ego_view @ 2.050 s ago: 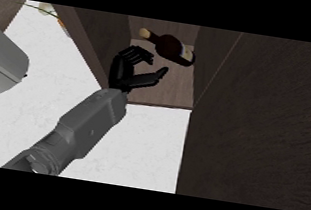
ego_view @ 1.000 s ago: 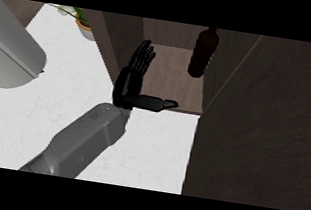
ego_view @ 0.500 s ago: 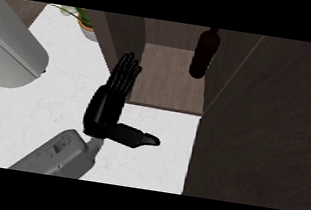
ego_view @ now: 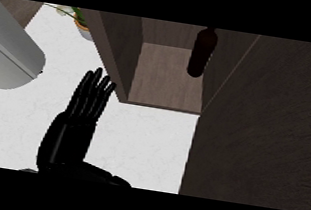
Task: Pick up the wine, place it into the cabinet and close the cabinet
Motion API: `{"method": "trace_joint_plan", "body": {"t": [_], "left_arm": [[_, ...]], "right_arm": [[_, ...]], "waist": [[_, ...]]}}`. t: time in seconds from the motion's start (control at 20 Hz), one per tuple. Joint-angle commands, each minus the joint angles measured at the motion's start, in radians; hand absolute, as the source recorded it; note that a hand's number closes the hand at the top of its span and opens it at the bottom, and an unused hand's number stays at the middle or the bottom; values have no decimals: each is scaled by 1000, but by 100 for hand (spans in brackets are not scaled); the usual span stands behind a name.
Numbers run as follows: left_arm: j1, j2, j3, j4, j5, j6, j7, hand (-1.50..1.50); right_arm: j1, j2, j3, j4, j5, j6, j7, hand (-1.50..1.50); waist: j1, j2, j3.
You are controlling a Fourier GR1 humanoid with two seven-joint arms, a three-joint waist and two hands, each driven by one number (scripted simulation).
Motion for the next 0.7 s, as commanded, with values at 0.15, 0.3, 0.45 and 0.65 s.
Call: {"method": "trace_joint_plan", "body": {"t": [0.15, 0.3, 0.45, 0.65], "left_arm": [[172, 102, 66, -148, -22, 20, -29, -150], [253, 138, 83, -236, -31, 43, -13, -150], [327, 172, 114, -268, -33, 20, -37, -150], [463, 251, 253, -332, 52, -80, -94, -150]], "right_arm": [[61, -136, 73, -87, -87, 183, 70, 150], [68, -134, 125, -122, -115, 198, 104, 150], [113, -121, 177, -134, -194, 192, 167, 150], [133, -47, 358, -176, -107, 144, 207, 150]], "waist": [[1, -2, 0], [-1, 0, 0], [-2, 0, -1], [6, -2, -2]]}}
